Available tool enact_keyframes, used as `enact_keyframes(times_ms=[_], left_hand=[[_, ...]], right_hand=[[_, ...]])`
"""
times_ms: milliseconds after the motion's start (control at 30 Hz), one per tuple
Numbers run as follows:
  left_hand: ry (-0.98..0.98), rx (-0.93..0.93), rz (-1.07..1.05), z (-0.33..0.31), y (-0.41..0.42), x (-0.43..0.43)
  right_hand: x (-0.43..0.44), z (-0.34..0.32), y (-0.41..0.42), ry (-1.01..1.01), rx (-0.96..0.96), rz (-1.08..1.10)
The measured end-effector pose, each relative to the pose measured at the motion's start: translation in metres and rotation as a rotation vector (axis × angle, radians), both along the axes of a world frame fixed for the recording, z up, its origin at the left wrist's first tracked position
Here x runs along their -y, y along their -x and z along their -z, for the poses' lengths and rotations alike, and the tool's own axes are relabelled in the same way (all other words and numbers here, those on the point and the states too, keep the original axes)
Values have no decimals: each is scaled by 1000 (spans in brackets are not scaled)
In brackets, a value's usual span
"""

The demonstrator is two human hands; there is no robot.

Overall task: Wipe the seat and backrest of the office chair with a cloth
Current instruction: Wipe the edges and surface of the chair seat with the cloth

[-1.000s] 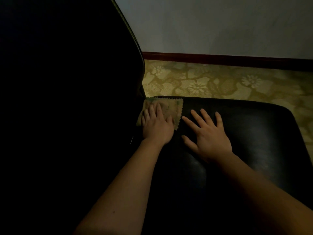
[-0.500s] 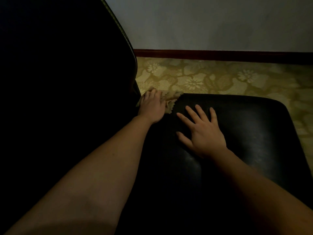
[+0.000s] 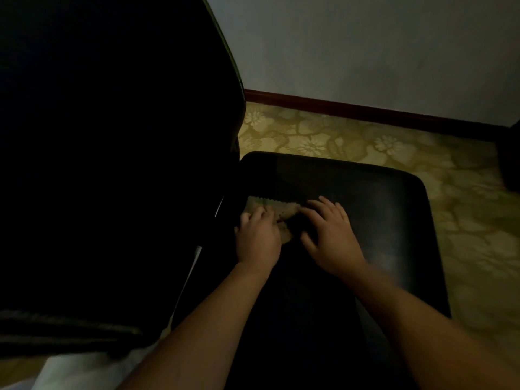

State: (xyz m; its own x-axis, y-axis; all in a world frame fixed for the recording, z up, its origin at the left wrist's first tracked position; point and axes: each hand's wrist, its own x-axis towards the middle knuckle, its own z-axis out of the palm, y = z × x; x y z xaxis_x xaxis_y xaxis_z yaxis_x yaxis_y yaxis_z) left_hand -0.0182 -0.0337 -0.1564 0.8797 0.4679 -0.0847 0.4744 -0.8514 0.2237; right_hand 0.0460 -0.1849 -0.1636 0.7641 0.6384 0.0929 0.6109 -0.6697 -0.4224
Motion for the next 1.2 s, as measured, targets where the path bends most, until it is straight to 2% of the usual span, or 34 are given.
enact_keyframes(times_ms=[167,233,300,433,600,700,800,967,1100,1200], left_hand=[[137,-13,-15,-8,82,36],[160,37,54,-6,110,36],[90,22,170,-3,132,31],[27,-57,338,-2,157,28],[-18,-84,364,-5,167,23],[13,-107,363,-3,164,21],[23,-131,358,2,153,17],[63,-100,310,3,135,6],[90,-103,220,0,135,4],[44,-155,233,1,139,5]], right_hand=[[25,2,78,99,115,-64],[24,1,101,158,165,-145],[16,-2,112,259,166,-189],[8,-9,131,319,63,-75],[10,-11,166,342,45,2],[7,-22,161,307,88,29],[-1,-32,144,283,122,-34],[-16,-20,121,276,-80,-153],[-26,-8,108,310,-93,-164],[-30,9,105,312,-137,-141]])
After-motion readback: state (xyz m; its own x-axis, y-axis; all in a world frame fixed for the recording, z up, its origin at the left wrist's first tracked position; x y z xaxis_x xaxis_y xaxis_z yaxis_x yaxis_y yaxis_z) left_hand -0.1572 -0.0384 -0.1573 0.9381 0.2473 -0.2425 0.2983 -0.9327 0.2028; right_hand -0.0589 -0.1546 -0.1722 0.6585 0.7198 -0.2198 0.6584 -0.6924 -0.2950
